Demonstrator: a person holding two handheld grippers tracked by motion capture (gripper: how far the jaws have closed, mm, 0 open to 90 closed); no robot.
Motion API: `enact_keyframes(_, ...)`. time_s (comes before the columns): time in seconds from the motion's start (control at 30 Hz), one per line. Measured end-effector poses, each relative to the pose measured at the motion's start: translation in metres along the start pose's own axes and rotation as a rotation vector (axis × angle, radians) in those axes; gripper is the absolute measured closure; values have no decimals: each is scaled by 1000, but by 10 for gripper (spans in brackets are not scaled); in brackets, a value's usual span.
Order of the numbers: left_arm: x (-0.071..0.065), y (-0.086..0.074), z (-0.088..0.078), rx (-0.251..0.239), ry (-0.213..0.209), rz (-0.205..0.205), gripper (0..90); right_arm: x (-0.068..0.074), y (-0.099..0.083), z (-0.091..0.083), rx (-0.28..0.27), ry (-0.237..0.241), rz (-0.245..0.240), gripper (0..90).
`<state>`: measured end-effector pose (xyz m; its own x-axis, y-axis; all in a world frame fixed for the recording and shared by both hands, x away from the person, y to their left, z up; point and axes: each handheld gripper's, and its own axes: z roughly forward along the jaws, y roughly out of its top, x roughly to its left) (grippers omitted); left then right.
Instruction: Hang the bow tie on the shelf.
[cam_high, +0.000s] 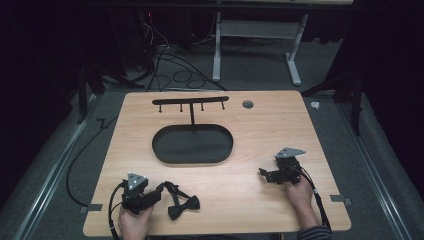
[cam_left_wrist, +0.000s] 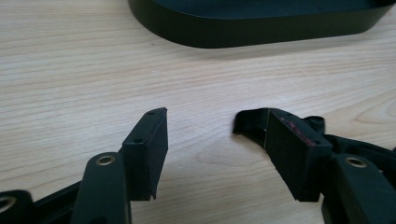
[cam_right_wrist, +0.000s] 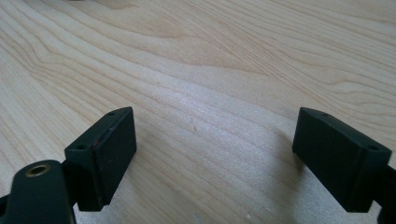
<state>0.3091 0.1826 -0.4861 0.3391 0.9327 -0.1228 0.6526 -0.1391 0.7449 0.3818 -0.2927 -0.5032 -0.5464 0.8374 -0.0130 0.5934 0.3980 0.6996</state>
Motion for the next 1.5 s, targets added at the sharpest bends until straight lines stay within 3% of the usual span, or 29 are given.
enact_keyframes(0.4, -16, 1, 14, 44, -40, 21, 402, 0, 0, 0, 0, 0, 1, 143)
enact_keyframes(0.83, -29, 4, 28, 90, 8, 102, 456, 0, 0, 0, 0, 0, 0, 143)
enact_keyframes(0.87, -31, 5, 28, 95, 23, 126, 472, 0, 0, 0, 0, 0, 0, 143)
enact_keyframes(1.13, -33, 8, 29, 108, -2, 160, 650, 0, 0, 0, 0, 0, 1, 143)
enact_keyframes(1.5, -33, 10, 31, 110, -25, 178, 870, 0, 0, 0, 0, 0, 0, 143)
